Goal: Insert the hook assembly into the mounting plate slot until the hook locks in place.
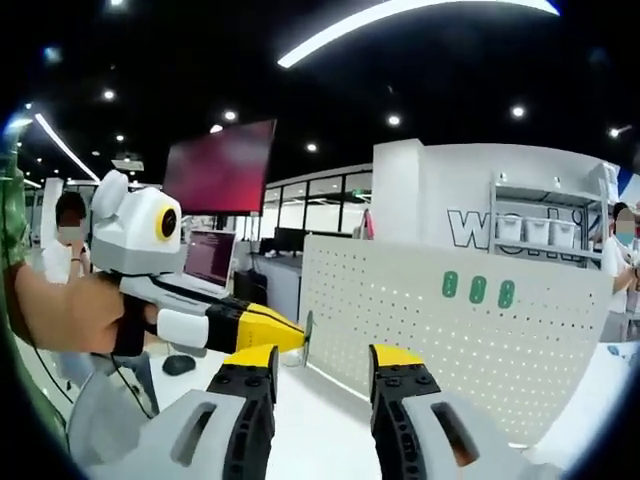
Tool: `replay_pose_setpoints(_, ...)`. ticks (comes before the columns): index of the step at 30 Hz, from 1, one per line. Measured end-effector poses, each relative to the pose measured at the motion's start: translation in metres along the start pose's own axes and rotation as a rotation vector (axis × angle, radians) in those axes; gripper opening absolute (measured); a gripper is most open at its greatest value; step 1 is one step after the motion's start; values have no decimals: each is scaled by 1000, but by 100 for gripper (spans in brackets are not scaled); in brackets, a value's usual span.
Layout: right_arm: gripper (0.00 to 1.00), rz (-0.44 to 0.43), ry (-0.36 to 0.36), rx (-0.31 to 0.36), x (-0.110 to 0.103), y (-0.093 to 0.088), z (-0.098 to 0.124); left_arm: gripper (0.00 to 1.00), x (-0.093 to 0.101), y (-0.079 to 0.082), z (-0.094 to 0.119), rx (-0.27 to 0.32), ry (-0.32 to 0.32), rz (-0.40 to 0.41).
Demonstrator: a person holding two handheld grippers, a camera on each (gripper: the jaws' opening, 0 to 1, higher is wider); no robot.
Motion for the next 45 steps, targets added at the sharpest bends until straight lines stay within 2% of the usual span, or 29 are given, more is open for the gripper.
replay_pose_setpoints(5,54,-26,-10,-17,6,-2,3,3,-1,0,-4,-5,10,-1)
replay_pose_setpoints(10,65,-20,-28,-4,15,6,6,3,-5,6,-10,1,28,-10)
replay_pose_setpoints(14,75,-20,-45,-1,24,11,8,3,-13,14,-17,15,53,-23)
replay_pose_setpoints(18,86,-14,-84,30,36,21,14,3,-24,26,-27,39,87,-29)
replay_pose_setpoints(23,93,-8,-99,39,45,30,14,3,-36,41,-48,71,132,-37)
replay_pose_setpoints(32,96,-4,-120,65,61,43,19,3,-59,54,-81,92,215,-50)
replay_pose_setpoints(38,95,-10,-139,97,73,55,26,3,-72,57,-99,87,268,-56)
replay_pose_setpoints(45,94,-12,-137,103,81,60,27,3,-84,62,-119,93,312,-67)
Point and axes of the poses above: the point that each gripper's makers call its tool centre point, and the gripper's own axes: z roughly backward along the fingers, x roughly to its right, y roughly out of its top, the point moved 1 cm from there along z, roughly backward along the fingers, and after that the axes turned 10 degrees about -z, right-handed, at the moved point
